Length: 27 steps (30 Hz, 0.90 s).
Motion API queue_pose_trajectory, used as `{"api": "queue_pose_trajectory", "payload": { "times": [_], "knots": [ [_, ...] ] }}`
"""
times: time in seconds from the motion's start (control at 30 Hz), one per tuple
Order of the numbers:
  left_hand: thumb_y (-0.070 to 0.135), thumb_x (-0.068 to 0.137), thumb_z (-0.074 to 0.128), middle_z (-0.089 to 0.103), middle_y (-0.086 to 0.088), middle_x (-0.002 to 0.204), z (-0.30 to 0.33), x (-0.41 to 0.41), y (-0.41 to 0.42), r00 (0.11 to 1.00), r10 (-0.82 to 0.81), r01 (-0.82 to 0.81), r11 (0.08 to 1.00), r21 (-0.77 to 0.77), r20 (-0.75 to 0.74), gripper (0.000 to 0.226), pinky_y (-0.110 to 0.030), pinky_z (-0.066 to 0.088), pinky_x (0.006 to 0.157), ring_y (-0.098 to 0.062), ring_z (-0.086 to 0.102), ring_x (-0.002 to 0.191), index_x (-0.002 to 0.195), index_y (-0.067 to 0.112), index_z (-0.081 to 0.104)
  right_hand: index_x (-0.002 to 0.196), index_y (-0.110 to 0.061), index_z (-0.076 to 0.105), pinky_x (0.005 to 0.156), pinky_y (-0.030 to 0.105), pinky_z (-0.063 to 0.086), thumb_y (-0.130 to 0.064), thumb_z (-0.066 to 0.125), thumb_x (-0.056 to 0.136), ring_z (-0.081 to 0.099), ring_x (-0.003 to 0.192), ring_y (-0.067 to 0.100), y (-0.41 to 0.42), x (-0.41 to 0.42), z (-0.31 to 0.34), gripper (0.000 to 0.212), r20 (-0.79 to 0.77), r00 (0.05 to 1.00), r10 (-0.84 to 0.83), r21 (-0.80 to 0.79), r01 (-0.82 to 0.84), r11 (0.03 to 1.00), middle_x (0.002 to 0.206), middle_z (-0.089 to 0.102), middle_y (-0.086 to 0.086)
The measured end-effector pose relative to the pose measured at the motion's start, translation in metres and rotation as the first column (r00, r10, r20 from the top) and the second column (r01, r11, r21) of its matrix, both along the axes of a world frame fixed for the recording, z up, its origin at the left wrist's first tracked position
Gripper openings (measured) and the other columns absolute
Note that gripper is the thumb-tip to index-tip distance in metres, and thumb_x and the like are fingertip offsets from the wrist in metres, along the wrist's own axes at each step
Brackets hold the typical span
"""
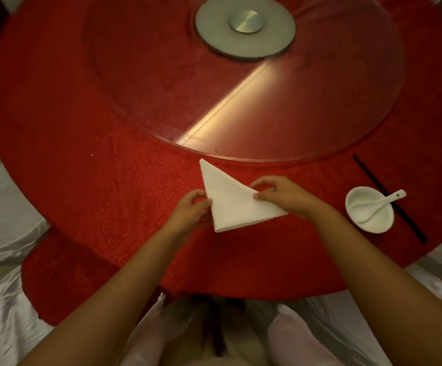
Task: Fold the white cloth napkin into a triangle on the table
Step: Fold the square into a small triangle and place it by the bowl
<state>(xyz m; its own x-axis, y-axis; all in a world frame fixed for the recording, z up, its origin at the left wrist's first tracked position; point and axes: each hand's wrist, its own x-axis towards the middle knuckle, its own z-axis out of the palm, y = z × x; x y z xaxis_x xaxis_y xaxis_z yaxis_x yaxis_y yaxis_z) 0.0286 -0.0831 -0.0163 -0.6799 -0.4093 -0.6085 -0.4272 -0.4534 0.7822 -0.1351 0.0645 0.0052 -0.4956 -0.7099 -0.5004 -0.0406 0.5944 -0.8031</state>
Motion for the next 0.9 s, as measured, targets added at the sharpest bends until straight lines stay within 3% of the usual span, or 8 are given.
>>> {"api": "queue_pose_trajectory", "payload": {
  "times": [0.2,0.3,0.37,0.47,0.57,0.63,0.73,0.9],
  "knots": [
    [-0.004,0.088,0.045,0.056,-0.004,0.079,0.03,-0.036,0.01,0.975,-0.215,0.215,0.977,0.003,-0.06,0.022,-0.027,0.048,0.059,-0.015,0.056,0.068,0.077,0.015,0.05,0.111,-0.007,0.066,0.069,0.003,0.043,-0.004,0.053,0.09,0.058,0.089,0.003,0.058,0.028,0.027,0.025,-0.074,0.969,-0.236,-0.103,0.228,0.968,0.106,0.065,-0.001],
    [0.01,0.087,0.054,0.059,-0.001,0.087,0.044,-0.059,0.023,0.931,-0.364,0.366,0.928,0.066,-0.039,0.007,-0.026,0.05,0.055,-0.014,0.059,0.077,0.088,0.016,0.057,0.115,-0.009,0.063,0.071,0.002,0.045,-0.003,0.056,0.088,0.059,0.082,-0.01,0.088,0.053,0.035,0.029,-0.075,0.939,-0.337,-0.15,0.323,0.934,0.107,0.064,-0.007],
    [0.028,0.086,0.061,0.063,0.001,0.092,0.05,-0.073,0.034,0.89,-0.454,0.455,0.889,0.05,-0.035,0.012,-0.026,0.051,0.058,-0.014,0.062,0.083,0.095,0.021,0.061,0.116,-0.01,0.063,0.071,0.003,0.046,-0.004,0.057,0.087,0.06,0.079,-0.015,0.106,0.069,0.037,0.03,-0.083,0.9,-0.428,-0.189,0.407,0.893,0.104,0.064,-0.011],
    [0.031,0.083,0.065,0.068,0.001,0.095,0.057,-0.088,0.055,0.835,-0.55,0.55,0.835,-0.035,-0.024,0.013,-0.029,0.053,0.068,-0.016,0.064,0.089,0.093,0.022,0.065,0.116,-0.013,0.063,0.066,0.002,0.046,-0.007,0.059,0.086,0.058,0.079,-0.02,0.129,0.089,0.041,0.03,-0.096,0.835,-0.542,-0.215,0.514,0.831,0.097,0.063,-0.019],
    [0.019,0.084,0.065,0.067,0.001,0.086,0.06,-0.098,0.075,0.796,-0.604,0.602,0.796,-0.058,-0.03,0.003,-0.03,0.052,0.071,-0.013,0.063,0.081,0.086,0.021,0.066,0.117,-0.023,0.06,0.067,0.009,0.051,-0.011,0.064,0.083,0.063,0.08,-0.009,0.151,0.106,0.04,0.037,0.006,0.737,-0.676,-0.235,0.658,0.716,0.095,0.065,-0.014],
    [0.012,0.085,0.061,0.065,0.0,0.082,0.058,-0.102,0.084,0.794,-0.607,0.605,0.794,-0.051,-0.035,0.008,-0.027,0.053,0.064,-0.013,0.062,0.076,0.085,0.019,0.064,0.114,-0.029,0.058,0.068,0.017,0.054,-0.016,0.067,0.081,0.065,0.083,0.003,0.165,0.117,0.037,0.037,0.088,0.696,-0.712,-0.162,0.716,0.68,0.096,0.067,-0.008],
    [0.003,0.086,0.055,0.063,-0.003,0.08,0.051,-0.107,0.095,0.773,-0.635,0.635,0.773,-0.017,-0.011,0.013,-0.024,0.052,0.053,-0.014,0.061,0.071,0.084,0.014,0.062,0.105,-0.014,0.064,0.064,0.021,0.055,-0.012,0.065,0.083,0.063,0.085,0.013,0.178,0.129,0.027,0.022,0.149,0.645,-0.749,-0.118,0.764,0.634,0.099,0.067,0.003],
    [0.014,0.084,0.061,0.065,-0.007,0.087,0.031,-0.123,0.11,0.775,-0.624,0.625,0.78,0.024,0.099,0.008,-0.031,0.054,0.064,-0.02,0.063,0.077,0.092,0.01,0.063,0.1,-0.008,0.062,0.058,0.018,0.056,-0.005,0.059,0.086,0.06,0.082,0.012,0.191,0.119,0.01,0.014,0.261,0.408,-0.875,-0.115,0.913,0.392,0.094,0.061,0.0]
  ]
}}
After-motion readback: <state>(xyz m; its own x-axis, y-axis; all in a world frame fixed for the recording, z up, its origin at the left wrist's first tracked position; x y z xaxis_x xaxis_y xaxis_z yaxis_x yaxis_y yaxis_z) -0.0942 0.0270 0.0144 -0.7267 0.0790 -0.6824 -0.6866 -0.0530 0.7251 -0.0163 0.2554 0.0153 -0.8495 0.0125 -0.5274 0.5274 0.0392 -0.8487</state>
